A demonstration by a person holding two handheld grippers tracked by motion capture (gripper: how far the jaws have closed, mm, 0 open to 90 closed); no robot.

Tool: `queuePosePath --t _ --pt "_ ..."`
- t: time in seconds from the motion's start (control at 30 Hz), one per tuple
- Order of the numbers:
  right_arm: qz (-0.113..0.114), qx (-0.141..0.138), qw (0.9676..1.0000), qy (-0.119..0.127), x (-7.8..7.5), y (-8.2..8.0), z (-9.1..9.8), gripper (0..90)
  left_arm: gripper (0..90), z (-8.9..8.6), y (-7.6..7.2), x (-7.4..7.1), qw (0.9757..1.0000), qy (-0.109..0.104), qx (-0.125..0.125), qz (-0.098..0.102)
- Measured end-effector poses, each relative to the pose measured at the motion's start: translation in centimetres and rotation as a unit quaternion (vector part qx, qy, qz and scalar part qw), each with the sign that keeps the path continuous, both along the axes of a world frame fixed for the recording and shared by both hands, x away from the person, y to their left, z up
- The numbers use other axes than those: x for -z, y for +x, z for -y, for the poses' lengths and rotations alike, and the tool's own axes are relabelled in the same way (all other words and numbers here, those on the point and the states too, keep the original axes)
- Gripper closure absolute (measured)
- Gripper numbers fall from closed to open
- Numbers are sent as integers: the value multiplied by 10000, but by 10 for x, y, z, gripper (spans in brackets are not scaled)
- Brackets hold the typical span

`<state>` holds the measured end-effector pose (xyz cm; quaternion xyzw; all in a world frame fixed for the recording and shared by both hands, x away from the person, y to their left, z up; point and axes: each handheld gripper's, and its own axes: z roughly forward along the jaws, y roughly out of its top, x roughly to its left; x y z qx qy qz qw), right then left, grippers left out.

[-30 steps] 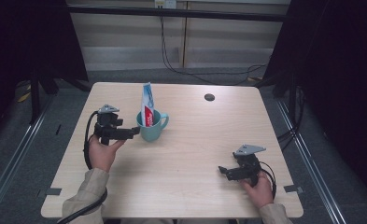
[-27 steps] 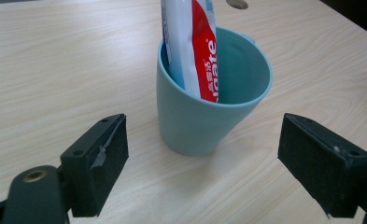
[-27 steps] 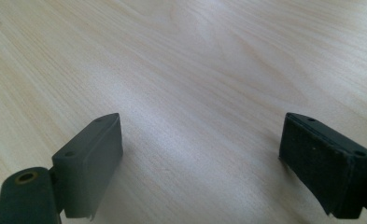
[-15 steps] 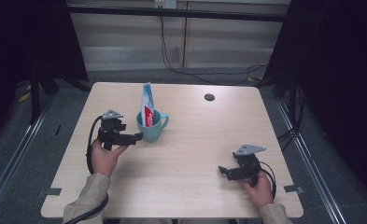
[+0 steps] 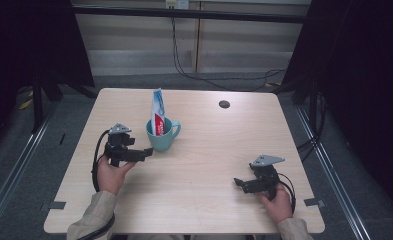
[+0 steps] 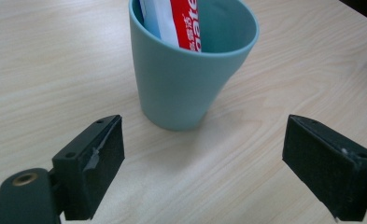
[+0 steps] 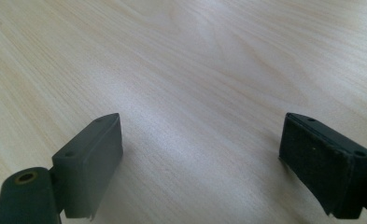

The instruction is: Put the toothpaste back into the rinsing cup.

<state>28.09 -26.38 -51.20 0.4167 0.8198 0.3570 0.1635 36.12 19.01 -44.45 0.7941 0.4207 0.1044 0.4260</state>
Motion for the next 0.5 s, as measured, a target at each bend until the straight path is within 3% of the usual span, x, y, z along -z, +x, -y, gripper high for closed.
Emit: queuePosePath --t 0.5 --pt "0 0 10000 -2 0 0 0 127 109 2 -11 20 9999 128 101 -58"
